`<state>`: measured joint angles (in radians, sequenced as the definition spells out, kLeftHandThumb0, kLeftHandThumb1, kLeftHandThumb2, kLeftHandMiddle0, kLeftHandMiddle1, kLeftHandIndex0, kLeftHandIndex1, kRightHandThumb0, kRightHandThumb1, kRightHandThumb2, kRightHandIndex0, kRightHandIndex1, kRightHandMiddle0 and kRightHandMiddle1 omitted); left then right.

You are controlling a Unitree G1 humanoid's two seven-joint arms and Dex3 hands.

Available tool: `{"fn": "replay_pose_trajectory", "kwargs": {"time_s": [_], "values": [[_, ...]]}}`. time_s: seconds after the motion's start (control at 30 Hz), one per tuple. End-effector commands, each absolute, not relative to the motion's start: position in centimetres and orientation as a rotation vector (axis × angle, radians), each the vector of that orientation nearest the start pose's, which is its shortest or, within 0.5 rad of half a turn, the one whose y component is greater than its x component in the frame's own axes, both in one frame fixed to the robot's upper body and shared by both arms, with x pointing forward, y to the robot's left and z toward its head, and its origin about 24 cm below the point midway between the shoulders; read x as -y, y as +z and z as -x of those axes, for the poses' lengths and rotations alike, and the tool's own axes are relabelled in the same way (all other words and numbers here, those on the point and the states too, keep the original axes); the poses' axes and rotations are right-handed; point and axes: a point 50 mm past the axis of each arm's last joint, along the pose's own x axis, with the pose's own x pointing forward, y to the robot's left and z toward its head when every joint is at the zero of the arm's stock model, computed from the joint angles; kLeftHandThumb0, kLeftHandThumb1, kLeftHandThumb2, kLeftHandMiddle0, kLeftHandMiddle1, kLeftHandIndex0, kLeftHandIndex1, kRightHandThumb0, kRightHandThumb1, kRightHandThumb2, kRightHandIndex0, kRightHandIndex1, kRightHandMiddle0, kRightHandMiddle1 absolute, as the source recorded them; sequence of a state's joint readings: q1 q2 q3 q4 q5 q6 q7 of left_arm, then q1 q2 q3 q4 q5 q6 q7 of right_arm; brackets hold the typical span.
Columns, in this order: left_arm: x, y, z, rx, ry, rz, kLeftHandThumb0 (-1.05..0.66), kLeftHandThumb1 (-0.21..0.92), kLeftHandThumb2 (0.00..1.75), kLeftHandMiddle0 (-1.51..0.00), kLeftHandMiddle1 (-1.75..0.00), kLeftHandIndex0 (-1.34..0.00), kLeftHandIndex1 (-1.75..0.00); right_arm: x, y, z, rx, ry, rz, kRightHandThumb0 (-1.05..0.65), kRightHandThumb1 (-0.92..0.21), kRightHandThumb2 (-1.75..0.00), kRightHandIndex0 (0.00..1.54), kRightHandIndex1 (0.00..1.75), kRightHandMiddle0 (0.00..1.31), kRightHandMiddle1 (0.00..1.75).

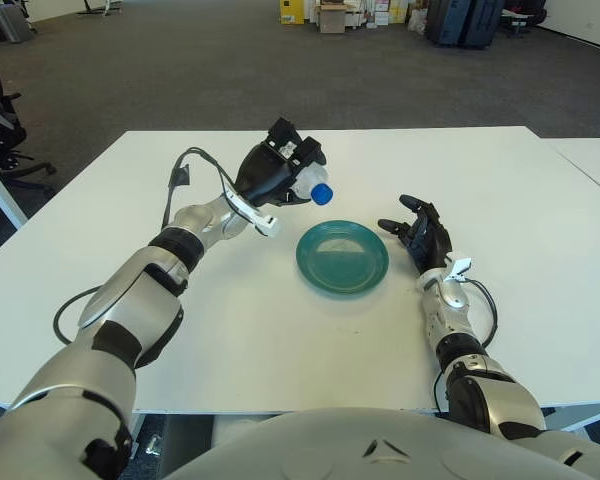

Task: Put the bottle into the plate.

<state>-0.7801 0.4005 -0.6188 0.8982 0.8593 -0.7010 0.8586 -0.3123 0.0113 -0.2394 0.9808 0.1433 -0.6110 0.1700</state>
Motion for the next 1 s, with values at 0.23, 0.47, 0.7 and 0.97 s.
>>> {"fn": "replay_pose_trajectory", "kwargs": {"time_s": [0.23,0.47,0.7,0.97], "values": [[-9.1,11.2,-32.5,0.988,-0.264,-0.964,-0.44,0.41,1.20,-1.12,-1.75,-0.53,-1.75,16.3,-6.8,-24.7,-0.205,-0.089,-0.238,-0.85,-0.92,-1.07,0.70,0.58,0.19,0.95],[-8.0,11.3,-32.0,0.992,-0.334,-0.948,-0.44,0.40,1.21,-1.12,-1.75,-0.54,-1.75,16.1,-6.8,-24.8,-0.203,-0.092,-0.238,-0.86,-0.92,-1.07,0.70,0.59,0.19,0.95],[-6.5,10.4,-31.5,0.979,-0.448,-0.956,-0.44,0.39,1.22,-1.13,-1.75,-0.55,-1.75,15.9,-6.7,-24.9,-0.200,-0.096,-0.241,-0.87,-0.92,-1.09,0.70,0.59,0.18,0.94],[-4.8,8.6,-31.2,0.968,-0.565,-1.030,-0.44,0.38,1.23,-1.13,-1.75,-0.55,-1.75,15.8,-6.8,-24.9,-0.204,-0.108,-0.251,-0.88,-0.92,-1.10,0.67,0.57,0.17,0.93]]}}
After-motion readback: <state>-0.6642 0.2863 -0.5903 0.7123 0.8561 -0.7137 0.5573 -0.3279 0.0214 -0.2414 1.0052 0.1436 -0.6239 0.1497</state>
